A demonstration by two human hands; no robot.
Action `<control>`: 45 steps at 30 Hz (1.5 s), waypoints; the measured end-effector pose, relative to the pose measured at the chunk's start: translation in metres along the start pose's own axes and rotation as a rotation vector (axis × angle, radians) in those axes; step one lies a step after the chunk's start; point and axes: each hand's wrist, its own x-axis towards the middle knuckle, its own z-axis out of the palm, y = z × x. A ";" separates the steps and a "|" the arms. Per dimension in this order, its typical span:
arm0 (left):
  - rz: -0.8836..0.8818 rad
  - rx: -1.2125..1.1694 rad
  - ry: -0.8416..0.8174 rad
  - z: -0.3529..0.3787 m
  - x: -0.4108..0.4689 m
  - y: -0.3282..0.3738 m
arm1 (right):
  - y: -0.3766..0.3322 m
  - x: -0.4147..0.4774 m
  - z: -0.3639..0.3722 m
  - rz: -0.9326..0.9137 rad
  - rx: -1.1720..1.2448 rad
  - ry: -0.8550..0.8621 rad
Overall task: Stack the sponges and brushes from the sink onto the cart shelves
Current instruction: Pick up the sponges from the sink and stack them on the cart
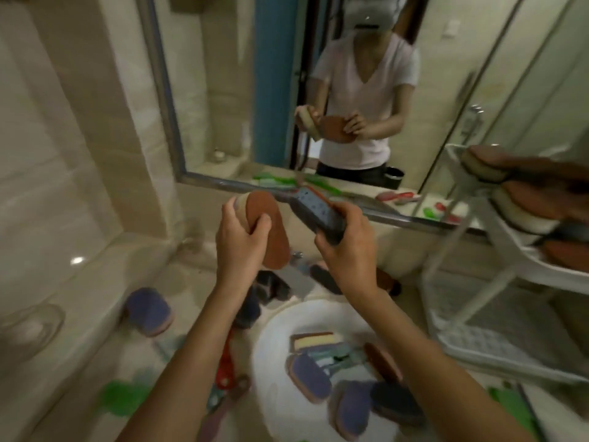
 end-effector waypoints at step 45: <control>0.899 0.727 -0.872 0.327 -0.153 0.234 | 0.287 -0.025 -0.357 0.029 -0.611 0.067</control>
